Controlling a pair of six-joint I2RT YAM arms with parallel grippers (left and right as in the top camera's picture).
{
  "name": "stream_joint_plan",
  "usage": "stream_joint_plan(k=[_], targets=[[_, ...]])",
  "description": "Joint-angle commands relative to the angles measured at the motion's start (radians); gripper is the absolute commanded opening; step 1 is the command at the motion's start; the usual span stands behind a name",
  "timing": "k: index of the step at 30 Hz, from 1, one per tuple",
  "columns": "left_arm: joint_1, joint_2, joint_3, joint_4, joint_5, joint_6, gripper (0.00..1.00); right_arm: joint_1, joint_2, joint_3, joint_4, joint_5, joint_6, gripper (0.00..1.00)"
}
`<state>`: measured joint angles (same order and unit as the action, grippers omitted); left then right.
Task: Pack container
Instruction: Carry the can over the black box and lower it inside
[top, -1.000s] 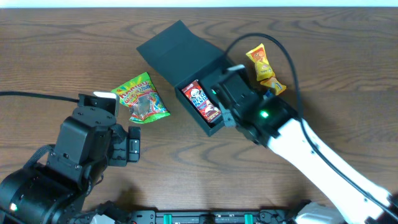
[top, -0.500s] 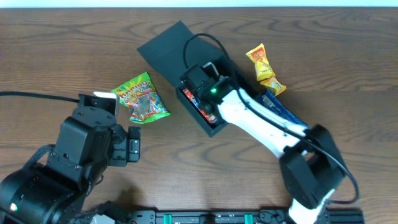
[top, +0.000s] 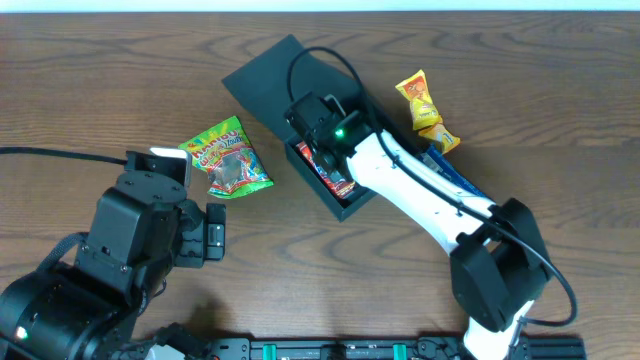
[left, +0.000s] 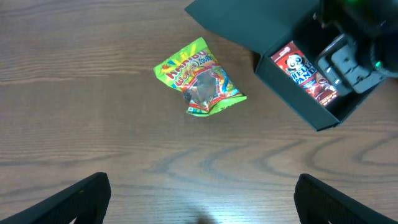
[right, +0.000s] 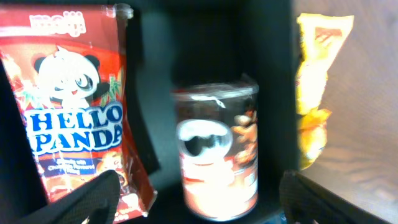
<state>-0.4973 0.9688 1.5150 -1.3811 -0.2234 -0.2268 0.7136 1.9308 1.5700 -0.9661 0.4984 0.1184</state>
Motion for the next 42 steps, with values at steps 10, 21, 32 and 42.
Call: stream_joint_plan(k=[10,21,32,42], targets=[[0.007,-0.004,0.000,-0.002,-0.004,0.021,0.95,-0.148,-0.006,0.112,-0.055,0.006,0.068,0.01],[0.007,-0.004,0.000,-0.002,-0.004,0.021,0.95,-0.335,-0.006,0.098,-0.078,-0.319,-0.128,0.22],[0.007,-0.004,0.000,-0.002,-0.004,0.021,0.95,-0.335,-0.006,0.013,-0.024,-0.357,-0.364,0.40],[0.007,-0.004,0.000,-0.002,-0.004,0.021,0.95,-0.367,-0.006,-0.076,0.107,-0.357,-0.411,0.35]])
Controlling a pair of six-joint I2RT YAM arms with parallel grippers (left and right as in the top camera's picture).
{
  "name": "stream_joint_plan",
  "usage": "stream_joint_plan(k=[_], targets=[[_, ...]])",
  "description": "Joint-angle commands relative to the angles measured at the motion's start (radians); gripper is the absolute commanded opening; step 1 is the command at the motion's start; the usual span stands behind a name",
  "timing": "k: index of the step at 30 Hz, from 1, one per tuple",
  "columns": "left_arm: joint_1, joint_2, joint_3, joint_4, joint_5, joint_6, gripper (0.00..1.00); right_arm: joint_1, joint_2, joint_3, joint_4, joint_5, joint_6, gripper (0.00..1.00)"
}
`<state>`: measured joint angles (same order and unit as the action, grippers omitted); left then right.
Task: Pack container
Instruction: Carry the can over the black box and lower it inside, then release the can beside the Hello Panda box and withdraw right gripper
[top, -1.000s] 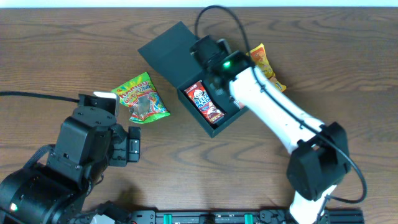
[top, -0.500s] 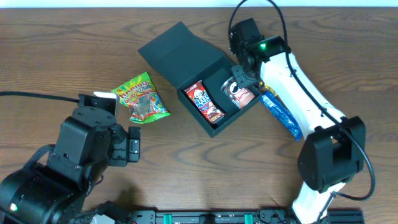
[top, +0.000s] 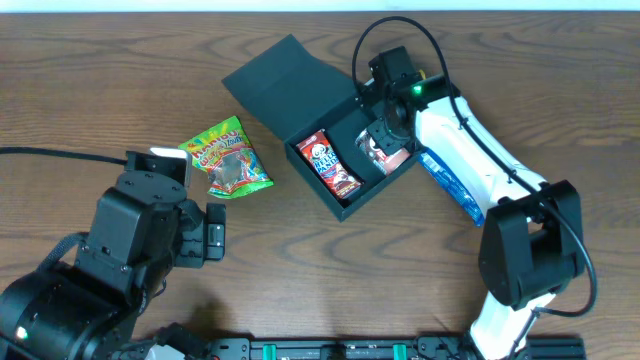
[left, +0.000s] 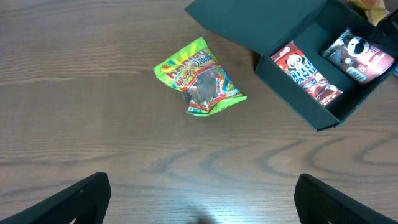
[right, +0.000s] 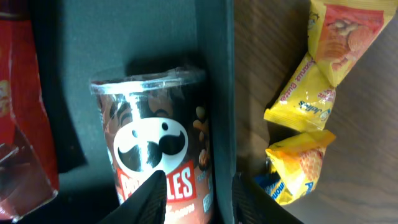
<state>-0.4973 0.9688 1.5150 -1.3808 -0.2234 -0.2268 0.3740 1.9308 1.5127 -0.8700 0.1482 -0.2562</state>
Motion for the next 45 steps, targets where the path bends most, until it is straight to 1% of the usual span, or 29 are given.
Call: stream_joint_plan(k=[1,5,9,12,16,19,21,23,24,25,27,29,31,35,40,43,45], targets=[[0.007,-0.004,0.000,-0.003,-0.004,0.021,0.95,-0.032,-0.006,-0.023,0.017,-0.006,-0.039,0.36],[0.007,-0.004,0.000,-0.003,-0.004,0.021,0.95,-0.054,-0.006,-0.029,0.033,-0.007,-0.061,0.36],[0.007,-0.004,0.000,-0.003,-0.004,0.022,0.95,-0.076,-0.006,-0.029,0.041,-0.011,-0.063,0.39],[0.007,-0.004,0.000,-0.003,-0.004,0.022,0.95,-0.092,-0.005,-0.030,0.040,-0.079,-0.063,0.39],[0.007,-0.004,0.000,-0.003,-0.004,0.022,0.95,-0.109,0.018,-0.030,0.044,-0.161,-0.063,0.38],[0.007,-0.004,0.000,-0.003,-0.004,0.022,0.95,-0.114,0.059,-0.030,0.044,-0.172,-0.063,0.34],[0.007,-0.004,0.000,-0.003,-0.004,0.022,0.95,-0.114,0.089,-0.030,0.043,-0.172,-0.063,0.30],[0.007,-0.004,0.000,-0.003,-0.004,0.021,0.95,-0.114,0.120,-0.030,0.042,-0.172,-0.063,0.17],[0.007,-0.004,0.000,-0.003,-0.004,0.022,0.95,-0.114,0.134,-0.030,0.040,-0.172,-0.062,0.07],[0.007,-0.004,0.000,-0.003,-0.004,0.021,0.95,-0.114,0.143,-0.030,0.037,-0.172,-0.050,0.01],[0.007,-0.004,0.000,-0.003,-0.004,0.021,0.95,-0.114,0.148,-0.030,0.026,-0.172,-0.022,0.01],[0.007,-0.004,0.000,-0.003,-0.004,0.021,0.95,-0.114,0.140,-0.030,0.018,-0.172,0.033,0.01],[0.007,-0.004,0.000,-0.003,-0.004,0.021,0.95,-0.115,0.124,-0.029,0.018,-0.172,0.122,0.01],[0.007,-0.004,0.000,-0.003,-0.004,0.021,0.95,-0.114,0.093,-0.029,0.012,-0.172,0.403,0.01],[0.007,-0.004,0.000,-0.003,-0.004,0.021,0.95,-0.096,0.087,-0.030,-0.018,-0.175,0.695,0.01],[0.007,-0.004,0.000,-0.003,-0.004,0.021,0.95,-0.057,0.087,-0.030,-0.060,-0.163,0.753,0.01],[0.007,-0.004,0.000,-0.003,-0.004,0.022,0.95,-0.021,0.087,-0.030,-0.104,-0.089,0.825,0.01]])
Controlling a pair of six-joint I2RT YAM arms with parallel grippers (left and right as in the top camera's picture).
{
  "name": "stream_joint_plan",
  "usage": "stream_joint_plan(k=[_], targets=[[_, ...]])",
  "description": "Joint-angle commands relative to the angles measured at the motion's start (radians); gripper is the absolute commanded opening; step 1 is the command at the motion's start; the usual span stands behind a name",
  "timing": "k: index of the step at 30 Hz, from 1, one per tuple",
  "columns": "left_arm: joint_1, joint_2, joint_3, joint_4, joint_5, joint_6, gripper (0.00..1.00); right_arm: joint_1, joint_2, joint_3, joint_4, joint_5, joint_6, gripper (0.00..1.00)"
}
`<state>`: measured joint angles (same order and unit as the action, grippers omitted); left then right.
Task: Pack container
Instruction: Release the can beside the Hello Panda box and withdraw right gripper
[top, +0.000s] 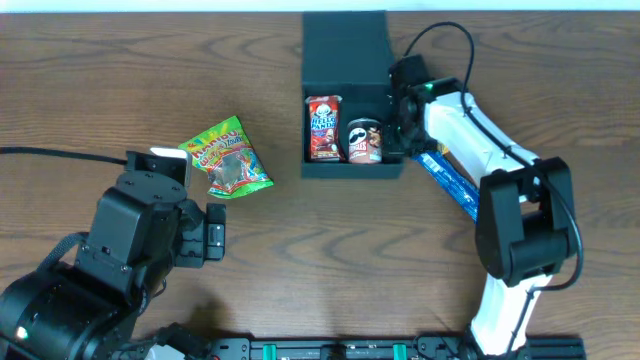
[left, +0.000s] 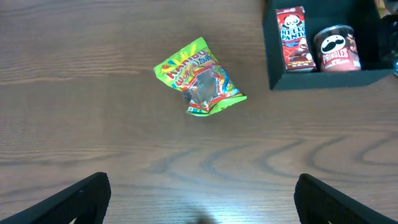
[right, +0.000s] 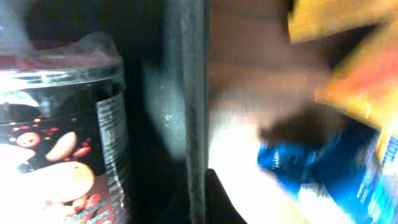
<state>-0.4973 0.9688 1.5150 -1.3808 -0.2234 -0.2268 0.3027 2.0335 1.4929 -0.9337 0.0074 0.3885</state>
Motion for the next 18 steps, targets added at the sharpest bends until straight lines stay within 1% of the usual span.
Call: stream_joint_plan(k=[1,2,3,9,14,16,18], targets=[[0.007,-0.004,0.000,-0.003,-0.004,0.021,0.95,0.073,-0.016,-0.010,-0.077,0.120,0.258,0.01],[0.007,-0.004,0.000,-0.003,-0.004,0.022,0.95,0.092,-0.023,-0.010,-0.104,0.163,0.308,0.01],[0.007,-0.004,0.000,-0.003,-0.004,0.021,0.95,0.109,-0.029,-0.010,-0.114,0.180,0.310,0.01],[0.007,-0.004,0.000,-0.003,-0.004,0.021,0.95,0.200,-0.109,-0.010,-0.110,0.225,0.241,0.01],[0.007,-0.004,0.000,-0.003,-0.004,0.021,0.95,0.196,-0.148,-0.013,-0.125,0.220,0.180,0.01],[0.007,-0.004,0.000,-0.003,-0.004,0.021,0.95,0.194,-0.160,-0.028,-0.109,0.197,0.117,0.01],[0.007,-0.004,0.000,-0.003,-0.004,0.022,0.95,0.192,-0.171,-0.050,-0.097,0.203,0.111,0.01]])
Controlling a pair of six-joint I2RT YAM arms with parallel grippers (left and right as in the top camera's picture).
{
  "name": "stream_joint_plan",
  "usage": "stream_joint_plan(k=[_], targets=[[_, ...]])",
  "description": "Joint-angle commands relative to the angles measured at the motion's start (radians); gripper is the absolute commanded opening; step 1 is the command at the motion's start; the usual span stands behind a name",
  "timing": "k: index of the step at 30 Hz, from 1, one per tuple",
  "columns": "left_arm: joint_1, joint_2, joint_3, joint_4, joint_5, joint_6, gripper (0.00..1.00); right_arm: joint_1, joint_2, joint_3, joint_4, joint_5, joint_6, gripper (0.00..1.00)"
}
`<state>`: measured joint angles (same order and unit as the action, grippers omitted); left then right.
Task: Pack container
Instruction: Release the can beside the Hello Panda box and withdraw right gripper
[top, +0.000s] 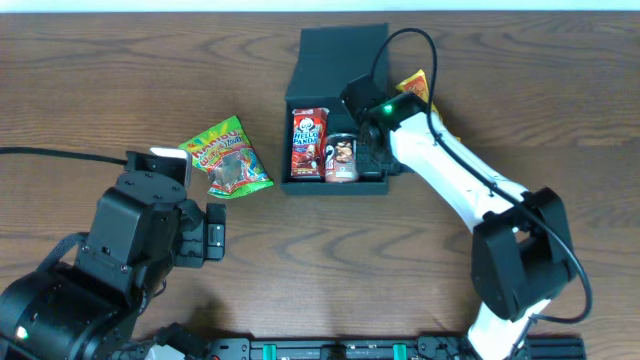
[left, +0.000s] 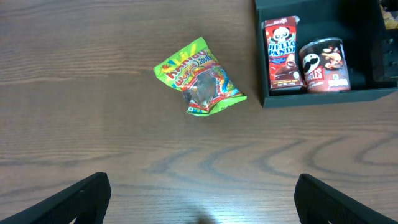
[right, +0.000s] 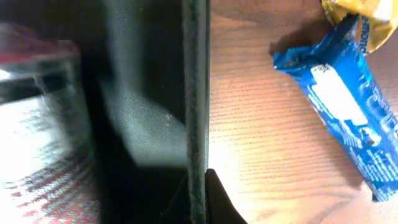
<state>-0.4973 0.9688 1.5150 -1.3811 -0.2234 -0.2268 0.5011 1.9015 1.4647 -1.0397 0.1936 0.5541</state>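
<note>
The black box (top: 335, 186) lies open at centre back, its lid (top: 335, 45) flat behind it. Inside stand a red Hello Panda pack (top: 310, 140) and a Pringles can (top: 342, 158); both also show in the left wrist view, the pack (left: 281, 53) and the can (left: 323, 65). My right gripper (top: 380, 148) is shut on the box's right wall (right: 196, 93), one finger inside and one outside. A green gummy bag (top: 225, 157) lies left of the box. My left gripper (left: 199, 205) hangs open over bare wood, well short of the bag (left: 199, 78).
A yellow snack bag (top: 415, 88) peeks out behind my right arm. A blue wrapped bar (right: 348, 112) lies on the wood right of the box wall, hidden under the arm in the overhead view. A black cable (top: 40, 153) runs in from the left edge.
The box has shifted left and a little toward the front with my right gripper still clamped on its right wall. The blue bar is now covered by the arm from above. The left arm has not moved.
The box first lay diagonally with my right gripper open over its inside, by the panda pack and the can. Then the gripper was at the box's right wall. Later it was shut on that wall and the box stood square; now the box sits further left.
</note>
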Motion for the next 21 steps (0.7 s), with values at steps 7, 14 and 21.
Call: stream_joint_plan(k=[7,14,21], targets=[[0.007,-0.004,0.000,-0.002,-0.004,0.021,0.95,-0.022,-0.048,-0.137,0.092,-0.061,-0.084,0.01],[0.007,-0.004,0.000,-0.002,-0.004,0.021,0.95,-0.016,-0.048,-0.237,0.174,-0.069,-0.110,0.01],[0.007,-0.004,0.000,-0.002,-0.004,0.021,0.95,-0.018,-0.052,-0.252,0.190,-0.036,-0.162,0.02]])
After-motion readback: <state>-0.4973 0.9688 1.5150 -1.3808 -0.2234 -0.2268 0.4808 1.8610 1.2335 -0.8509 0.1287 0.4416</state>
